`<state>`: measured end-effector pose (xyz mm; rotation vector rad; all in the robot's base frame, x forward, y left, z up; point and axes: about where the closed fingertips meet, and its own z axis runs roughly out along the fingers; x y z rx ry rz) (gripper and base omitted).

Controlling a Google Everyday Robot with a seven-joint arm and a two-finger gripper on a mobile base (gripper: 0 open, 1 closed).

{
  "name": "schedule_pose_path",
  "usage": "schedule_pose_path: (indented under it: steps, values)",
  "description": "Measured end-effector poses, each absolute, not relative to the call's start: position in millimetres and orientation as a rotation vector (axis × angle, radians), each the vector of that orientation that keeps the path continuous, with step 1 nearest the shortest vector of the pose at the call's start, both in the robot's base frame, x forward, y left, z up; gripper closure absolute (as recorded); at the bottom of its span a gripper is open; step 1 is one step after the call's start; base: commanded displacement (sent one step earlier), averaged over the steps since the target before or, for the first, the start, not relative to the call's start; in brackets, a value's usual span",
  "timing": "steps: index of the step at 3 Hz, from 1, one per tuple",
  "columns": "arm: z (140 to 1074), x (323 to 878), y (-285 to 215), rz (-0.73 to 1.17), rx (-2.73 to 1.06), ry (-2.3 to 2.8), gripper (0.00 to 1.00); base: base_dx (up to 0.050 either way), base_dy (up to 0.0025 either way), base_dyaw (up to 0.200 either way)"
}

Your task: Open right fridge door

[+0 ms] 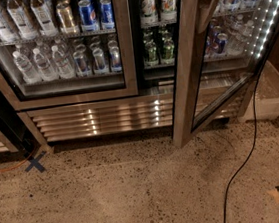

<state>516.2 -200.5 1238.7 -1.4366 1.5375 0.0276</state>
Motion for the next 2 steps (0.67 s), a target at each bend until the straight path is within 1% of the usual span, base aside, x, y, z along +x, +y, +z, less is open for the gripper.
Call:
schedule_pose_path:
  steps: [1, 2]
  values:
    - [1330, 438, -199, -0.367, -1.367, 1.521, 0.0, 0.0, 0.0, 0.0]
    - [1358, 413, -197, -0.519, -1.325, 1.493, 0.0, 0.0, 0.0, 0.0]
